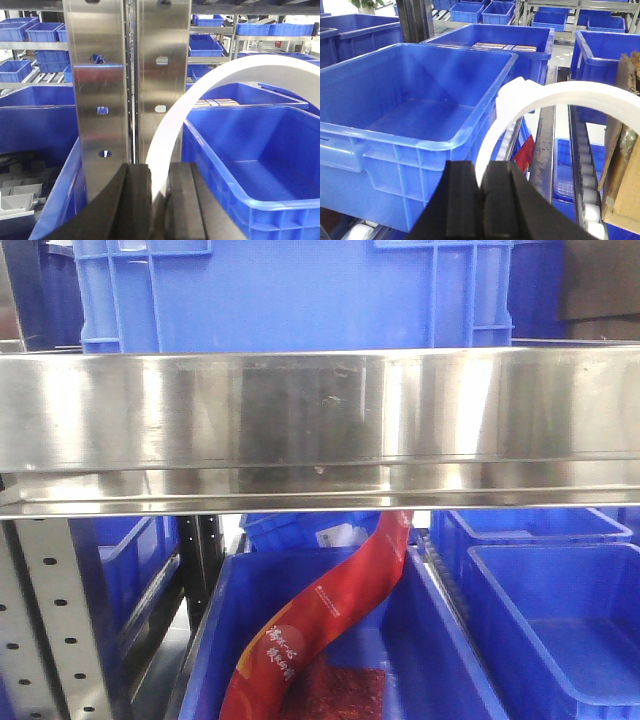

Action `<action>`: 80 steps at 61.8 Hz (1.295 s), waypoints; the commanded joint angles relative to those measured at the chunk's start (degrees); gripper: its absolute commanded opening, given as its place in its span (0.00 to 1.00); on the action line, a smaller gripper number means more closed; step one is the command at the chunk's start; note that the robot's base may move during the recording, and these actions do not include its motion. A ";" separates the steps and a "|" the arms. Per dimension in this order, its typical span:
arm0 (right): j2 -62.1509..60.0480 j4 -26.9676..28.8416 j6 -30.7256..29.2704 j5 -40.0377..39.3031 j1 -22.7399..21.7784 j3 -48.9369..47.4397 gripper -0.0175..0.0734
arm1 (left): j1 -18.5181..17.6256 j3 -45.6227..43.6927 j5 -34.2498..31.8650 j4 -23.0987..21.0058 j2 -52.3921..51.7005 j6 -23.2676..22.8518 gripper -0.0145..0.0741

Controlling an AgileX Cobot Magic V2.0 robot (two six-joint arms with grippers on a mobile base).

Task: Grab PVC pipe and place in blue bin

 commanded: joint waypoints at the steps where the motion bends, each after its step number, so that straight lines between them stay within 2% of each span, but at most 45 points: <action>1: -0.04 -0.01 -0.28 -1.55 0.04 -0.15 0.01 | -0.19 0.02 -1.83 -0.54 -0.16 0.01 0.04; 37: -0.04 1.80 -0.28 -1.99 0.04 -0.15 0.01 | -0.19 0.02 -4.63 -0.64 -0.16 0.01 0.04; 40: -0.04 2.27 -0.28 -2.12 0.04 -0.15 0.01 | -0.19 0.02 -4.99 -1.35 -0.16 0.01 0.04; 48: -0.04 2.95 -0.28 -2.88 0.04 -0.15 0.01 | -0.19 0.02 -6.80 -6.67 0.22 0.01 0.04; 57: 0.44 3.39 -0.28 -3.22 0.04 -0.65 0.01 | -0.65 -0.35 -3.59 -6.99 2.65 0.01 0.04; 62: 1.40 3.39 -0.28 -2.41 0.04 -1.75 0.01 | -2.30 -0.61 -2.04 -6.99 4.49 0.01 0.04; 67: 2.79 4.69 -0.28 -1.89 0.04 -3.36 0.01 | -5.11 -1.54 -4.19 -6.82 6.60 0.06 0.04; 73: 4.93 8.22 -0.28 -0.87 0.04 -5.29 0.01 | -9.98 -3.66 -7.27 -4.42 8.85 0.54 0.04; 80: 6.93 8.85 -0.28 0.02 0.04 -7.51 0.01 | -14.91 -7.59 -7.59 -2.66 12.41 0.54 0.04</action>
